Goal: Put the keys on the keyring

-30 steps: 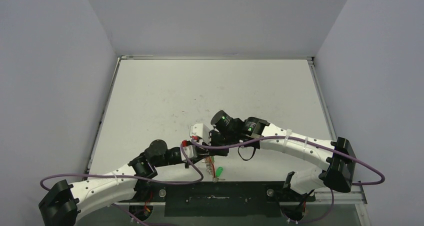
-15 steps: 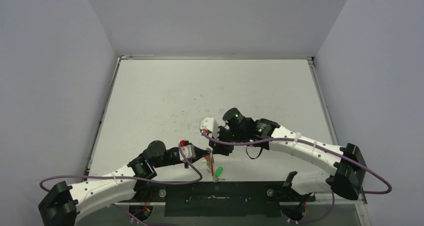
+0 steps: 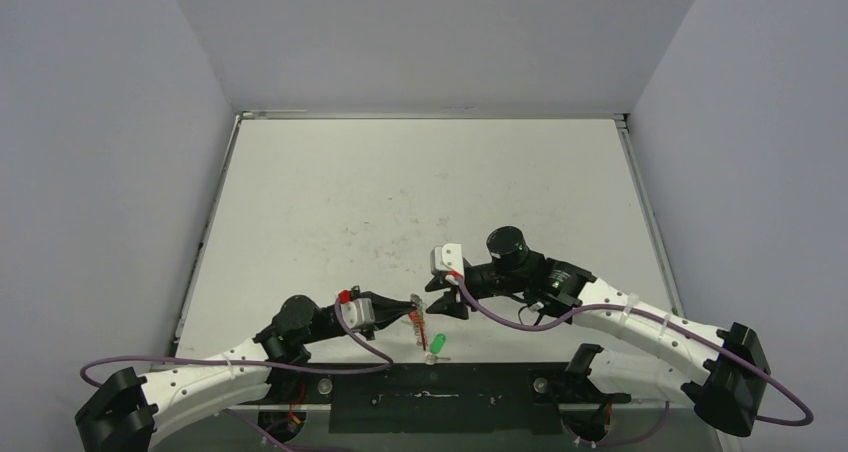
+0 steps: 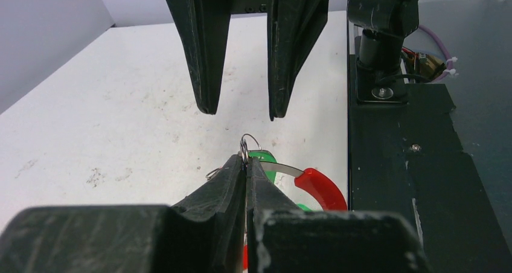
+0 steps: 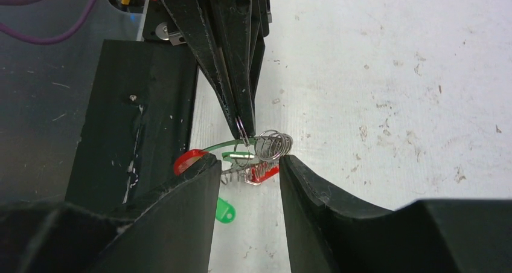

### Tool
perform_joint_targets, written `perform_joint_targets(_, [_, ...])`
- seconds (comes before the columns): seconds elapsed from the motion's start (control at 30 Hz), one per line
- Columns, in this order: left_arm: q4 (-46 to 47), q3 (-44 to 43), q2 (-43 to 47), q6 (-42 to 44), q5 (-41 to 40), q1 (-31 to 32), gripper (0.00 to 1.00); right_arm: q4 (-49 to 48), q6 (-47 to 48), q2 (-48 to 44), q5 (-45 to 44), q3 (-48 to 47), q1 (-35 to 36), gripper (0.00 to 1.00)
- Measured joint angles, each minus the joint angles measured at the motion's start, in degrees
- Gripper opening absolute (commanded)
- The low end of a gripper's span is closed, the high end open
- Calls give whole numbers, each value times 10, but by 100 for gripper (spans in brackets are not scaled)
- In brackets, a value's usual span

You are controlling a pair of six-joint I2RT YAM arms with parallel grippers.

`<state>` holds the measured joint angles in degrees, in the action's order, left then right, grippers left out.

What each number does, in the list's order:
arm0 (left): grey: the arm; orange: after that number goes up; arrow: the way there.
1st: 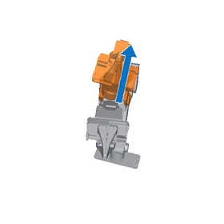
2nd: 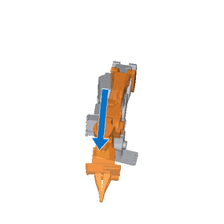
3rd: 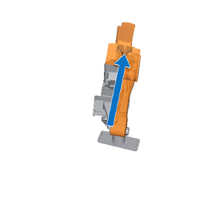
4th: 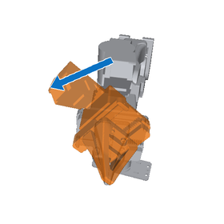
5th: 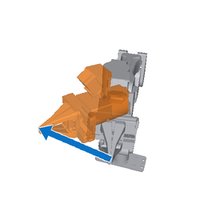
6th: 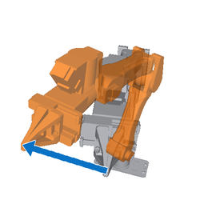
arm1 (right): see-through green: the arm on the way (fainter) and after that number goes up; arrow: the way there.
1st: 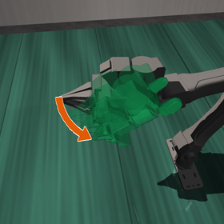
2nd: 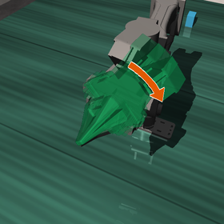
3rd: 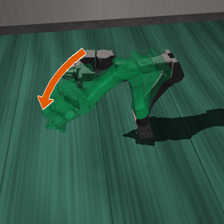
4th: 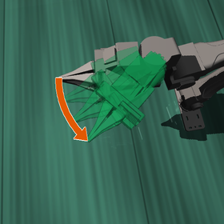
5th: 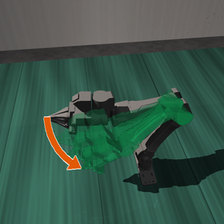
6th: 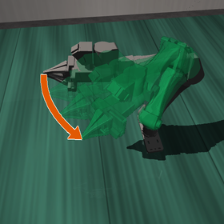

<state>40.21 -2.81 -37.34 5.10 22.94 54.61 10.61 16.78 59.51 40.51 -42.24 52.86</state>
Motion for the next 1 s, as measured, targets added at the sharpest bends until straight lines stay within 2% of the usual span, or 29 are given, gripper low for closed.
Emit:
perform_joint_targets(0.3, [34,0,0,-3,5,1,0,-57,-12,16,36,3,0,37])
perform_joint_targets(0.47, [34,0,0,-4,9,1,0,-78,-23,34,40,6,0,29])
perform_joint_targets(0.5, [34,0,0,-4,10,1,0,-80,-24,36,40,6,0,26])
perform_joint_targets(0.67, [34,0,0,-4,8,0,0,-79,-26,39,50,7,0,1])
perform_joint_targets(1.0, [31,0,2,-5,9,0,0,-74,-13,41,63,7,0,0])
